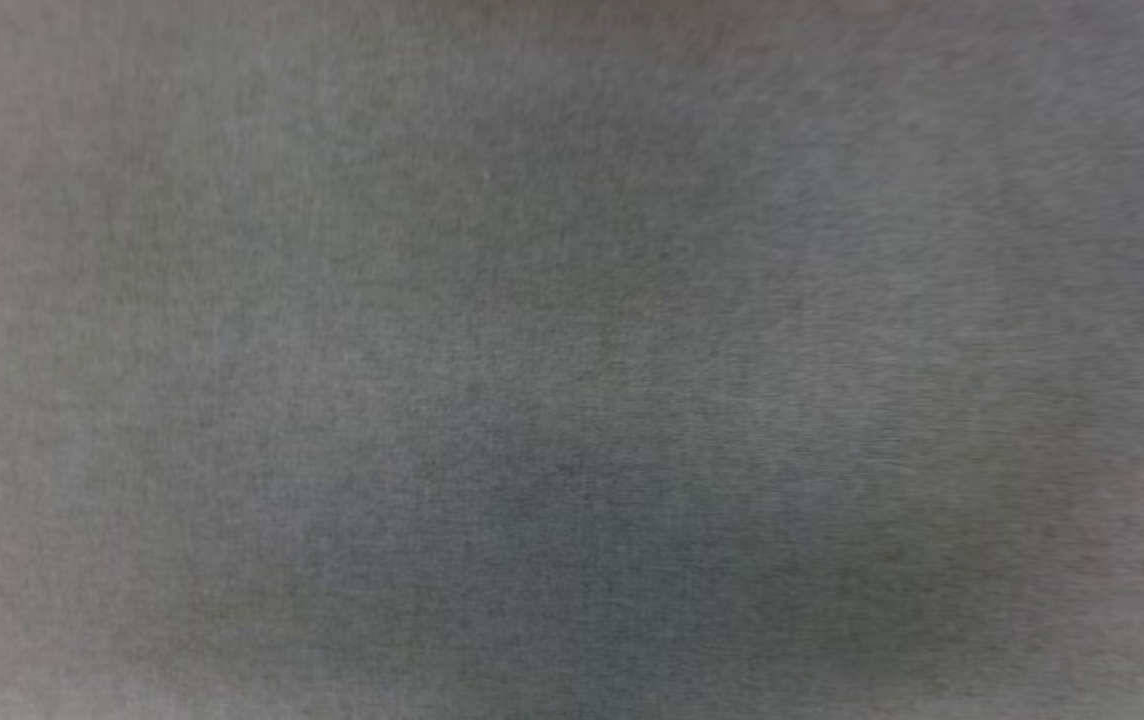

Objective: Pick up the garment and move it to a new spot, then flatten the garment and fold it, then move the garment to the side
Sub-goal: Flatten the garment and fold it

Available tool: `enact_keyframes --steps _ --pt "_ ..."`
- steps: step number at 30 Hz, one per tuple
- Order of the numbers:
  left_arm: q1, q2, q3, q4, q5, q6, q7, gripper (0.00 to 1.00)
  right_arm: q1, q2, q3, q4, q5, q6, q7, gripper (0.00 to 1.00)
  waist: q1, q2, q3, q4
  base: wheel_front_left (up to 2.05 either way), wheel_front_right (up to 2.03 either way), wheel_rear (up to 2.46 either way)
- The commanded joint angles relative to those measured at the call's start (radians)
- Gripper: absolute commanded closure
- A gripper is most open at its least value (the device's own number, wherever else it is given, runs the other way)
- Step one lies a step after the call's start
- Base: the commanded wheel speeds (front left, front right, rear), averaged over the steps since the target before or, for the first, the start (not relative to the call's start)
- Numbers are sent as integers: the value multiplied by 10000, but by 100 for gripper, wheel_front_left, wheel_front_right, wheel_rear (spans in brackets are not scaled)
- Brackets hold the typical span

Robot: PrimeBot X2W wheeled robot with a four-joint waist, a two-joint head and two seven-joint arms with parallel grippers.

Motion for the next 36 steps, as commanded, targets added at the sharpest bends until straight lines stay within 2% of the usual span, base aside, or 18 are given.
enact_keyframes --steps 1,8,15,21,27,30,33,34,36 --pt "281 -69 -83 259 110 -97 -179 100 785 -1 69 -51 -86 -15 7 100 0 -1 565 413 0 0 0" --pt "1518 -386 -451 1323 -143 -624 9 100 2654 -191 265 271 729 -17 -5 100 0 -1 -77 523 0 0 0" --pt "3396 -288 -837 1705 -498 -1026 971 100 4492 -304 1250 1141 3010 -17 335 100 0 -1 -1282 427 0 0 0" --pt "5458 -13 -1125 1387 -982 -1156 1914 100 6278 -793 2200 530 5077 -17 1812 100 0 -1 -2296 273 0 0 0" --pt "7785 605 -1227 76 -1676 -1211 2796 100 8302 -1646 2852 -853 6804 -17 3328 100 0 -1 -3160 120 0 0 0" --pt "8938 1159 -1174 -1057 -2003 -957 3227 100 9362 -2071 2922 -1607 7489 -17 4127 100 0 -1 -3476 67 0 0 0" --pt "10219 1821 -1050 -2532 -2385 -424 3733 100 10366 -2380 2829 -2324 8058 -17 4819 100 0 -1 -3699 12 0 0 0" --pt "10219 1821 -1050 -2532 -2385 -424 3733 100 10366 -2380 2829 -2324 8058 -17 4819 100 0 -1 -3699 12 0 0 0" --pt "11046 2365 -931 -3742 -2667 34 4129 100 10941 -2612 2681 -2705 8289 -17 5199 100 0 -1 -3812 -21 0 0 0"
